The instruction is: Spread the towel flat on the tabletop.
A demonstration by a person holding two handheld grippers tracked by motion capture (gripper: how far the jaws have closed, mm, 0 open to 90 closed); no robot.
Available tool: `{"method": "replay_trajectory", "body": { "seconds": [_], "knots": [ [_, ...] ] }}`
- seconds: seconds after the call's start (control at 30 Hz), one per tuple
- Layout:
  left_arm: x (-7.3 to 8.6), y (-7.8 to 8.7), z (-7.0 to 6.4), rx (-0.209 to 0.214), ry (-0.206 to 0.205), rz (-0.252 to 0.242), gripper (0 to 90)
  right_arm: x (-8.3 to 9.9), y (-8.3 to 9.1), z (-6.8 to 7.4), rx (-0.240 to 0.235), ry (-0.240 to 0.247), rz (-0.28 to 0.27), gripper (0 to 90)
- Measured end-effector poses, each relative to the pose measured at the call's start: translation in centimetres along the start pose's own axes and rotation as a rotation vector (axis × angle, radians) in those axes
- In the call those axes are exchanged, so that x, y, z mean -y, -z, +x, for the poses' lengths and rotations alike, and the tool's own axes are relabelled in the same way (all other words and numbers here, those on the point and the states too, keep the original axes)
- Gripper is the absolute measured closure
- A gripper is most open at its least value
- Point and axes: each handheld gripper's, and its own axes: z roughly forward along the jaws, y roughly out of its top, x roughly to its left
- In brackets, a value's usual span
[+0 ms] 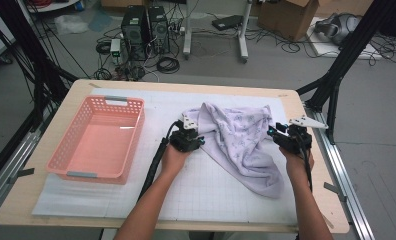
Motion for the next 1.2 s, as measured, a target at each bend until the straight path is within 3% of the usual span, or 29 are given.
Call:
{"method": "replay_trajectory", "body": {
  "seconds": [0.03,0.13,0.2,0.37,0.47,0.7,0.8,0.87,0.97,1.07,1.2],
  "knots": [
    [0.0,0.1,0.0,0.016,0.018,0.006,82.3,0.4,0.3,0.0,-0.007,0.003,0.002,62.0],
    [0.0,0.8,-0.1,0.030,0.026,0.041,84.9,1.7,1.2,0.2,-0.024,0.002,0.004,62.1],
    [0.3,1.5,-0.3,0.028,0.004,0.057,85.3,2.5,1.8,0.3,-0.023,0.011,0.010,62.1],
    [2.2,4.3,-0.6,0.039,0.041,0.022,85.5,4.5,3.3,-0.2,-0.015,0.005,0.021,62.0],
    [3.6,5.9,-1.0,0.038,0.052,0.010,85.5,5.8,3.8,-1.0,-0.017,-0.029,0.047,60.9],
    [6.4,8.9,-2.2,0.058,0.035,-0.007,85.5,7.3,4.1,-2.0,-0.030,-0.071,0.093,60.4],
    [7.8,10.2,-2.5,0.071,0.034,-0.006,85.5,7.6,3.7,-1.8,-0.054,-0.092,0.132,60.4],
    [8.5,11.2,-2.7,0.082,0.032,-0.010,85.5,7.7,3.3,-1.5,-0.110,-0.119,0.125,58.4],
    [9.4,12.7,-2.9,0.090,0.037,-0.028,85.5,7.7,2.9,-0.7,-0.172,-0.120,0.132,56.0],
    [10.2,13.9,-2.8,0.081,0.036,-0.048,85.4,7.8,2.6,0.4,-0.218,-0.081,0.154,55.9],
    [10.9,14.1,-2.5,0.080,0.056,-0.059,85.4,8.1,3.3,1.2,-0.209,-0.050,0.158,55.9]
  ]
}}
